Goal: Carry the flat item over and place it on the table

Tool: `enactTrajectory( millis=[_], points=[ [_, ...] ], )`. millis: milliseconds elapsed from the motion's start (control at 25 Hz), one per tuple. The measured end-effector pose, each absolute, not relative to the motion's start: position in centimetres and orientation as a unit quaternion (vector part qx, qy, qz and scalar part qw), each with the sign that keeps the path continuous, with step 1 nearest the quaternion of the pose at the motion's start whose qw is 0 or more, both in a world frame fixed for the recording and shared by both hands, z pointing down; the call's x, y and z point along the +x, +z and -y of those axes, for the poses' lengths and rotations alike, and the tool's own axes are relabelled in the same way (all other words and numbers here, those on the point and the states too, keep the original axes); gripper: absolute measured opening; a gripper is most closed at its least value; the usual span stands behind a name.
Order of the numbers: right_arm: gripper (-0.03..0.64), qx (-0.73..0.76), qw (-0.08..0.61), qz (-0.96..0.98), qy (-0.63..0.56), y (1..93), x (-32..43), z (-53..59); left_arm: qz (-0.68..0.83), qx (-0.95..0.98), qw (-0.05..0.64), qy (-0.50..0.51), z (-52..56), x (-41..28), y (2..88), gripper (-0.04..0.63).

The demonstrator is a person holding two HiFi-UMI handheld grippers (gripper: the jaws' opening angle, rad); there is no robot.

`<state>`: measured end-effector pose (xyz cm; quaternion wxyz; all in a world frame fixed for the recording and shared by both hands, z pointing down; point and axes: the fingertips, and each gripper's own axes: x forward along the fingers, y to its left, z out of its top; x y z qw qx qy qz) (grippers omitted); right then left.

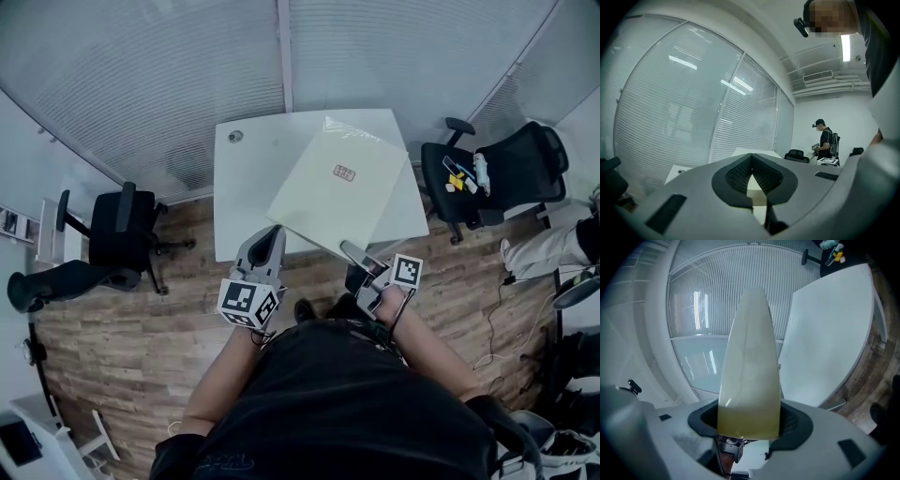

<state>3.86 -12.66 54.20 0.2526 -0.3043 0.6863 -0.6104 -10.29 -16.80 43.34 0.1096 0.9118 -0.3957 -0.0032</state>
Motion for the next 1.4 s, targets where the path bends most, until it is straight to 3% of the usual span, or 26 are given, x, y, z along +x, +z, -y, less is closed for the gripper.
enactTrajectory(
  millis=[400, 1400],
  points=[
    [0.296, -0.309, 0.242, -0.674, -0.626, 55.9, 2.6, 15.3, 0.411, 0.904, 0.119, -0.007, 19.2, -12.6, 43.9, 0.012],
    [0.296, -0.295, 0.169, -0.660, -0.670, 60.5, 6.4, 26.1, 0.455, 0.876, 0.156, 0.026, 31.0, -8.7, 48.4, 0.012]
  ],
)
